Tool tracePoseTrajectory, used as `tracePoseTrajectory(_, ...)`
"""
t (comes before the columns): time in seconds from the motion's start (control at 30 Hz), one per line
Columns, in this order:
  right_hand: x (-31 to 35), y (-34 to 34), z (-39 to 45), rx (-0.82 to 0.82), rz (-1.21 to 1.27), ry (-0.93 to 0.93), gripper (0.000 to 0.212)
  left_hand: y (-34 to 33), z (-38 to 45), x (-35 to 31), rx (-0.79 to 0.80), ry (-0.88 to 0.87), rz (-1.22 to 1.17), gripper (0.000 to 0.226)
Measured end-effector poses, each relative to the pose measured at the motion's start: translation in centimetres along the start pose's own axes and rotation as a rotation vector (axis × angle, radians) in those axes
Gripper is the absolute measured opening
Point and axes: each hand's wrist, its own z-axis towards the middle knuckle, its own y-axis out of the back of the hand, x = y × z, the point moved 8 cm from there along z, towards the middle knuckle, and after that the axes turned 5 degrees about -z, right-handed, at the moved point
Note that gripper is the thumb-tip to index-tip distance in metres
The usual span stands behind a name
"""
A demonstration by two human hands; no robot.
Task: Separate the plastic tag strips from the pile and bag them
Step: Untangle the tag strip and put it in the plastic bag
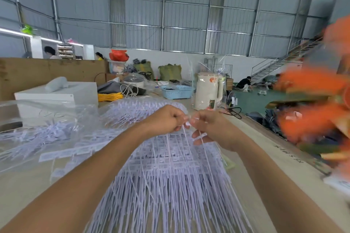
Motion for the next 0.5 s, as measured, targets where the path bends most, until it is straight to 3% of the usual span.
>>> tracePoseTrajectory(0.13,-1.9,-1.1,-0.5,0.147,0.052,-0.062,0.019,-1.6,-0.3,0.7,0.098,0.036,0.106,0.035)
tracePoseTrajectory(0.27,-2.3,-0.4,-0.7,0.021,-0.110,-0.002,0.018,-2.7,-0.5,2.0,0.173,0.095,0.143,0.023)
tracePoseTrajectory(0.5,-3.1,-0.3,-0.5,-0.013,-0.082,-0.002,0.013,-2.8,-0.2,4.1,0.037,0.145,0.151,0.026)
